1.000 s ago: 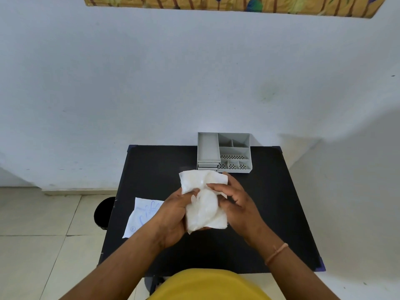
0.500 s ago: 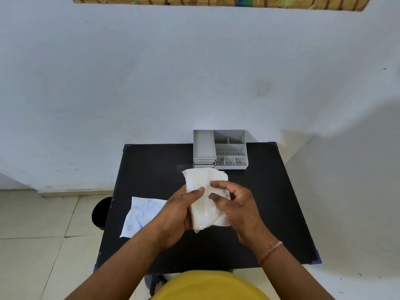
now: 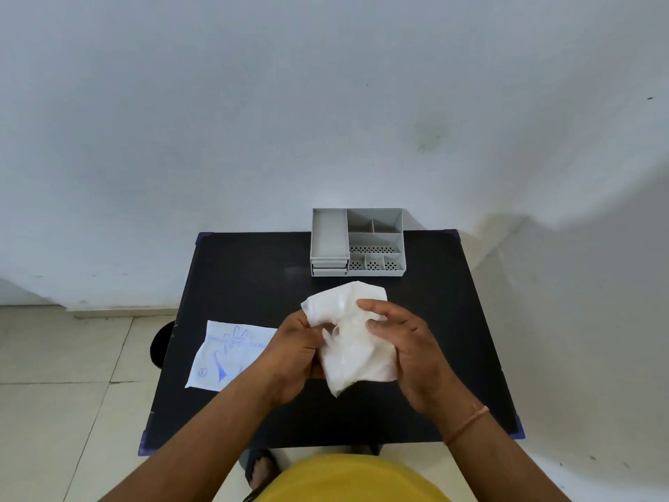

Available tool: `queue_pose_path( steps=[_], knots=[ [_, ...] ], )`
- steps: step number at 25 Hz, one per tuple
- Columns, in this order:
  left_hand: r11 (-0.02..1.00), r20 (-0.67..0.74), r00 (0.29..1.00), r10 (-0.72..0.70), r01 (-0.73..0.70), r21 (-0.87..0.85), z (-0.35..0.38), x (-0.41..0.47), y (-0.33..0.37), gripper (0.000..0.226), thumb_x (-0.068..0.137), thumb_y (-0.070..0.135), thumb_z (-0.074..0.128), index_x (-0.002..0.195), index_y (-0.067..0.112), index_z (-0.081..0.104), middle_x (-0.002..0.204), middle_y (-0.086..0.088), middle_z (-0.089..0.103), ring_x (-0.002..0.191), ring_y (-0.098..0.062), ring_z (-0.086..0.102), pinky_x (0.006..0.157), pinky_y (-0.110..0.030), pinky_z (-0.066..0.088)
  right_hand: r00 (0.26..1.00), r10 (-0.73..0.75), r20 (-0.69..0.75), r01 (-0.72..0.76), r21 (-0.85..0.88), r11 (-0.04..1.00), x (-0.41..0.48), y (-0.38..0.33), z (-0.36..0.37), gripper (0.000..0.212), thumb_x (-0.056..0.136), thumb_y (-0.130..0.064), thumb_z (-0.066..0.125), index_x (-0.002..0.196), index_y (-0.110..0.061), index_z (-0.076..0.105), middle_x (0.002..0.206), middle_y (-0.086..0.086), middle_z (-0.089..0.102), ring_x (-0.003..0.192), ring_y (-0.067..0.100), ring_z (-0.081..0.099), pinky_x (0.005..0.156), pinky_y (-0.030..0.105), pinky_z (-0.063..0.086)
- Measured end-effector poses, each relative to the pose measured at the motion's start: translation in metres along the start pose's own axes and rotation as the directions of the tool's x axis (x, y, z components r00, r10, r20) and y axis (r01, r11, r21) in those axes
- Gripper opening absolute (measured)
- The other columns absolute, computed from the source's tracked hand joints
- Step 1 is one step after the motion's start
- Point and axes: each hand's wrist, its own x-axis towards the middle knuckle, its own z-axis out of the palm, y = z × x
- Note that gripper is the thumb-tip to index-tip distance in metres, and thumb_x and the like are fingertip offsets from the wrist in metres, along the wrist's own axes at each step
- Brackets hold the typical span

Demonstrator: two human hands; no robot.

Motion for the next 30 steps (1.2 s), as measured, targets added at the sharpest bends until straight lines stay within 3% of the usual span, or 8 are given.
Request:
queue_pose_path(
  steps=[2, 6, 11, 15, 19, 23, 26, 30],
  knots=[
    [0.998, -0.005, 1.000, 0.024, -0.023, 0.050, 0.008, 0.007, -0.002, 0.034, 0.105, 0.000, 0.053, 0.128, 0.016, 0.072, 0.117, -0.014, 0.081, 0.111, -0.039, 0.076, 0.078, -0.054, 0.065, 0.996, 0.033, 0.080, -0.035, 0.024, 0.999, 0.001, -0.003, -0.013, 0.028, 0.098, -0.020, 0.065, 0.116, -0.033, 0.081, 0.125, -0.009, 0.076, 0.114, 0.015, 0.072, 0.092, 0.034, 0.062],
    [0.996, -0.003, 1.000, -0.008, 0.008, 0.089, 0.029, 0.018, -0.008, 0.034, 0.104, 0.004, 0.055, 0.130, 0.019, 0.072, 0.120, -0.017, 0.080, 0.114, -0.041, 0.076, 0.092, -0.065, 0.062, 0.980, -0.076, 0.185, 0.145, -0.396, 0.907, 0.011, 0.003, -0.033, 0.037, 0.085, -0.016, 0.084, 0.108, -0.045, 0.081, 0.131, -0.006, 0.066, 0.110, -0.005, 0.066, 0.084, 0.012, 0.057],
    [0.996, 0.092, 0.995, -0.040, 0.047, -0.074, 0.043, 0.015, -0.010, 0.043, 0.099, 0.024, 0.065, 0.141, 0.022, 0.064, 0.135, -0.018, 0.074, 0.123, -0.045, 0.070, 0.103, -0.069, 0.053, 0.979, -0.098, 0.180, 0.166, -0.413, 0.896, 0.023, 0.002, -0.058, 0.037, 0.081, -0.020, 0.088, 0.110, -0.042, 0.081, 0.131, -0.004, 0.065, 0.117, 0.009, 0.067, 0.099, 0.035, 0.061],
    [0.998, 0.014, 1.000, -0.012, 0.013, -0.060, 0.047, 0.016, -0.020, 0.050, 0.095, 0.000, 0.073, 0.140, 0.020, 0.063, 0.131, -0.015, 0.076, 0.119, -0.039, 0.074, 0.101, -0.071, 0.054, 0.964, -0.066, 0.256, 0.189, -0.492, 0.850, 0.028, -0.005, -0.060, 0.035, 0.082, -0.021, 0.087, 0.111, -0.041, 0.081, 0.129, -0.007, 0.067, 0.116, 0.007, 0.068, 0.100, 0.033, 0.060],
    [0.988, -0.052, 0.999, 0.017, -0.025, -0.154, 0.041, 0.018, -0.020, 0.056, 0.088, -0.001, 0.077, 0.141, 0.014, 0.064, 0.132, -0.016, 0.076, 0.121, -0.040, 0.073, 0.098, -0.065, 0.058, 0.969, 0.119, 0.216, -0.135, 0.059, 0.989, 0.028, -0.017, -0.063, 0.028, 0.088, -0.007, 0.071, 0.108, -0.024, 0.083, 0.119, 0.001, 0.079, 0.112, 0.024, 0.074, 0.100, 0.054, 0.059],
    [0.986, -0.024, 0.998, 0.056, -0.059, -0.156, 0.028, 0.024, -0.012, 0.058, 0.083, 0.003, 0.079, 0.139, 0.014, 0.065, 0.133, -0.015, 0.075, 0.122, -0.037, 0.073, 0.098, -0.062, 0.059, 0.947, 0.239, 0.215, -0.318, 0.532, 0.785, 0.046, -0.006, -0.074, 0.029, 0.090, -0.023, 0.070, 0.118, -0.020, 0.078, 0.129, 0.012, 0.076, 0.122, 0.035, 0.070, 0.110, 0.067, 0.046],
    [0.983, 0.039, 0.998, 0.055, -0.048, -0.178, 0.020, 0.032, -0.011, 0.056, 0.088, 0.001, 0.076, 0.141, 0.013, 0.063, 0.135, -0.017, 0.073, 0.124, -0.038, 0.071, 0.103, -0.066, 0.056, 0.892, 0.331, 0.309, -0.450, 0.529, 0.719, 0.059, -0.002, -0.068, 0.060, 0.093, -0.047, 0.068, 0.146, -0.019, 0.061, 0.149, 0.019, 0.062, 0.139, 0.043, 0.056, 0.118, 0.070, 0.034],
    [0.999, 0.015, 0.999, 0.037, -0.037, -0.020, 0.015, 0.043, -0.011, 0.054, 0.090, 0.001, 0.078, 0.139, 0.020, 0.065, 0.130, -0.011, 0.077, 0.120, -0.033, 0.074, 0.102, -0.068, 0.056, 0.813, 0.408, 0.416, -0.566, 0.395, 0.724, 0.061, -0.001, -0.044, 0.065, 0.101, -0.057, 0.052, 0.145, -0.010, 0.062, 0.148, 0.025, 0.061, 0.141, 0.042, 0.054, 0.121, 0.060, 0.037]
  ],
)
